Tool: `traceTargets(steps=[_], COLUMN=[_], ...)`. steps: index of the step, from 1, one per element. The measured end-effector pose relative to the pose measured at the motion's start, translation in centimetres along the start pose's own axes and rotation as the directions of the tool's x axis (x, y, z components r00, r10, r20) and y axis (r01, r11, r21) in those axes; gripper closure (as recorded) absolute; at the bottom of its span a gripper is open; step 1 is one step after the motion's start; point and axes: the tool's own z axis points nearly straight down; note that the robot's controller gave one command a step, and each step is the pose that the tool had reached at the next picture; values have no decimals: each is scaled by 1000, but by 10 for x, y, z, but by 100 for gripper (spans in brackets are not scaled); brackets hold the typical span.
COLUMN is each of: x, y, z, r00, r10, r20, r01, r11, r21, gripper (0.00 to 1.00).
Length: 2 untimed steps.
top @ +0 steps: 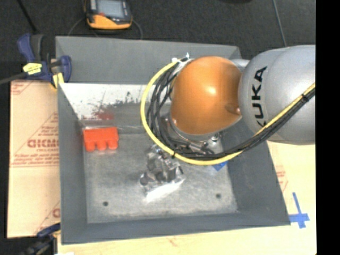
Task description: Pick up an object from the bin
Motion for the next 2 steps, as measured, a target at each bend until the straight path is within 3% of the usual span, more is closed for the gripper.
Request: traceTargets(steps=[1,2], x=[35,16], y=[19,8], z=[86,-3], r00=[784,772], r10=[-621,-635], r20=[-5,3], r01=[621,635], r11=[784,772], r21=[-7,6], gripper=[100,100])
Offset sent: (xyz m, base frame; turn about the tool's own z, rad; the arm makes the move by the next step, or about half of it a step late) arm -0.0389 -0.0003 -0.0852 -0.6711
